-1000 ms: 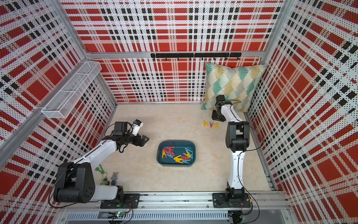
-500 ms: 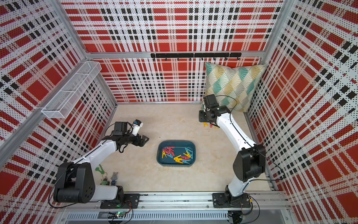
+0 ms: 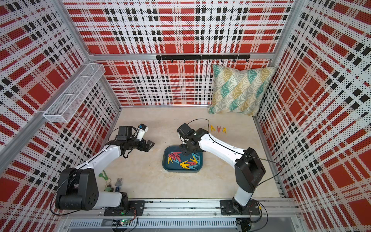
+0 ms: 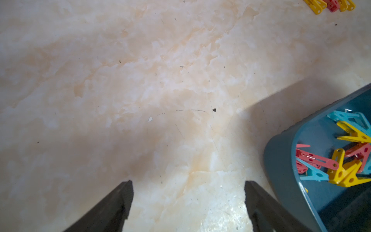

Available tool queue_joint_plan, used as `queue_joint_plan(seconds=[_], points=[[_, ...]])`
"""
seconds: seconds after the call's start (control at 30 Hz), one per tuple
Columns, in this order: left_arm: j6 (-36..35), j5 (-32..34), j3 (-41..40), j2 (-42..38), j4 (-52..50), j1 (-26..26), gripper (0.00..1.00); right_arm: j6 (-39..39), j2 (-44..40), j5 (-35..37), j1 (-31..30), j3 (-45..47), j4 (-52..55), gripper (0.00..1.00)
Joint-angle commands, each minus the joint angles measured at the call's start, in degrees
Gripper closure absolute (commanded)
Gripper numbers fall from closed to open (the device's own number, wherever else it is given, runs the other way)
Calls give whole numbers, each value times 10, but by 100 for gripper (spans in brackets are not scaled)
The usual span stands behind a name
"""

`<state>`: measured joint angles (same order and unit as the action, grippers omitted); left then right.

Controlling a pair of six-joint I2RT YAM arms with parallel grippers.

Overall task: Take the clothespins out of the storage box
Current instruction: Pick up the clothespin from the storage box.

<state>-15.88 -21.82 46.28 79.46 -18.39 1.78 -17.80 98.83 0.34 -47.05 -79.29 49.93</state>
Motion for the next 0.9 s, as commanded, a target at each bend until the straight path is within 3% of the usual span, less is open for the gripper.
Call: queue_joint_plan(seconds=[0.0,0.87], points=[[-2,-2,-5,0,9,-4,8,-9,31,27,-17,11,10,65],[-3,-1,-6,3,9,-4,8,-4,122,111,-23,9,7,68]])
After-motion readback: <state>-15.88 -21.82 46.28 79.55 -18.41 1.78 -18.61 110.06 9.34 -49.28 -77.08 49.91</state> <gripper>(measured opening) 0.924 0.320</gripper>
